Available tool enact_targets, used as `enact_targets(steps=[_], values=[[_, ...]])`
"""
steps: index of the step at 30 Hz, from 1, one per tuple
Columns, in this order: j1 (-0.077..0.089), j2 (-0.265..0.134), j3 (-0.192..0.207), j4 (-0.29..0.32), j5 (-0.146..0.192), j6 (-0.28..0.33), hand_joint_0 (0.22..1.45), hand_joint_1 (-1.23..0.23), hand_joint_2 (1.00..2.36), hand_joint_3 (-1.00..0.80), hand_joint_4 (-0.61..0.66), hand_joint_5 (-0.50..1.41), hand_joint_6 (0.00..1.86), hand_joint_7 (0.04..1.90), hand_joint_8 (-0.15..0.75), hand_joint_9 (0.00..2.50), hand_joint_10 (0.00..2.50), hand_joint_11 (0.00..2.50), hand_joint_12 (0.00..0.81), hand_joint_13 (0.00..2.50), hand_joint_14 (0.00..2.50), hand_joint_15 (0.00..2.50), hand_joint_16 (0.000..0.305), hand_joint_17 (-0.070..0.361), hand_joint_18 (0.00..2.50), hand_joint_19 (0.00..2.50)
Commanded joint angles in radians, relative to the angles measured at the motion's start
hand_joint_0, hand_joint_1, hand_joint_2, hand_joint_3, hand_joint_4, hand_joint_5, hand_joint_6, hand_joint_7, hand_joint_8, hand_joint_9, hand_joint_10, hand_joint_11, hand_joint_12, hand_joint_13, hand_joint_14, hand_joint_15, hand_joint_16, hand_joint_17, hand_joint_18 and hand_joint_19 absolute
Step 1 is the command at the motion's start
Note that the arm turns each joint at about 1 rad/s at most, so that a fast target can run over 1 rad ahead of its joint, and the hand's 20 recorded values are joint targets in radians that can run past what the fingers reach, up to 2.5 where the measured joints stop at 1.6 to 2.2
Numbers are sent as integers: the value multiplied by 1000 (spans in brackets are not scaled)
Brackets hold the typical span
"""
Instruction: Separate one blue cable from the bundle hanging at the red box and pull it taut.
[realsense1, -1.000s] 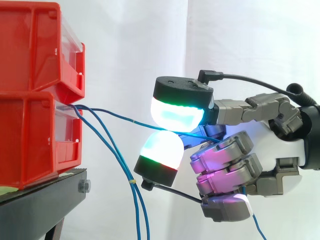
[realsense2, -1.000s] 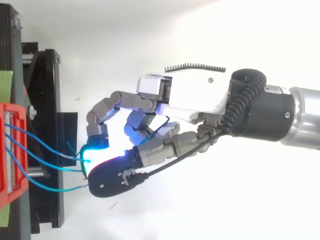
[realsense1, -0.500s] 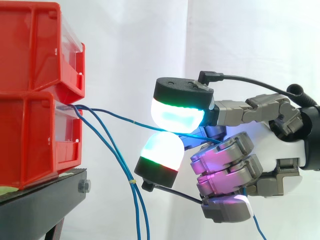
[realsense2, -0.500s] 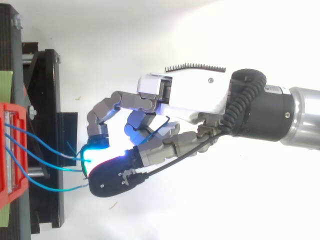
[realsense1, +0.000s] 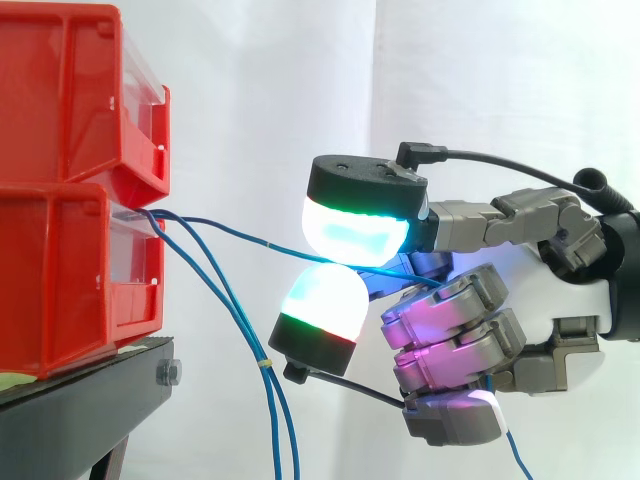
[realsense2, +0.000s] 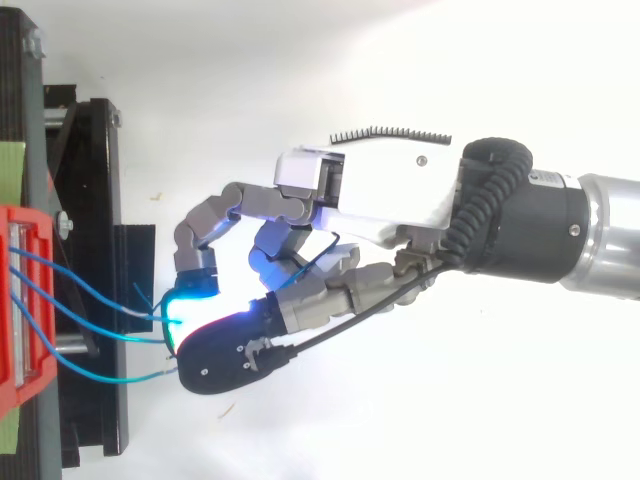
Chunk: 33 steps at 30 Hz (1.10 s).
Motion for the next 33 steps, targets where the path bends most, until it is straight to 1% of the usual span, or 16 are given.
enact_targets(steps=[1,8,10,19,33], values=[[0,0,0,0,0,0,730,-710,1024,-202,132,-225,865,1078,384,1077,1417,1666,409,953,1649,1462,47,105,1193,1237],[0,0,0,0,0,0,730,-710,1024,-205,133,-225,865,1087,395,1079,1417,1669,408,953,1647,1456,47,105,1189,1228],[0,0,0,0,0,0,730,-710,1024,-205,133,-225,865,1087,384,1078,1419,1661,409,953,1644,1467,47,105,1190,1228],[0,0,0,0,0,0,730,-709,1024,-206,133,-225,865,1086,395,1080,1417,1673,409,952,1643,1462,47,105,1185,1227],[0,0,-2,0,0,0,728,-708,1024,-201,138,-225,865,1084,388,1078,1420,1657,409,954,1642,1466,47,105,1187,1228]])
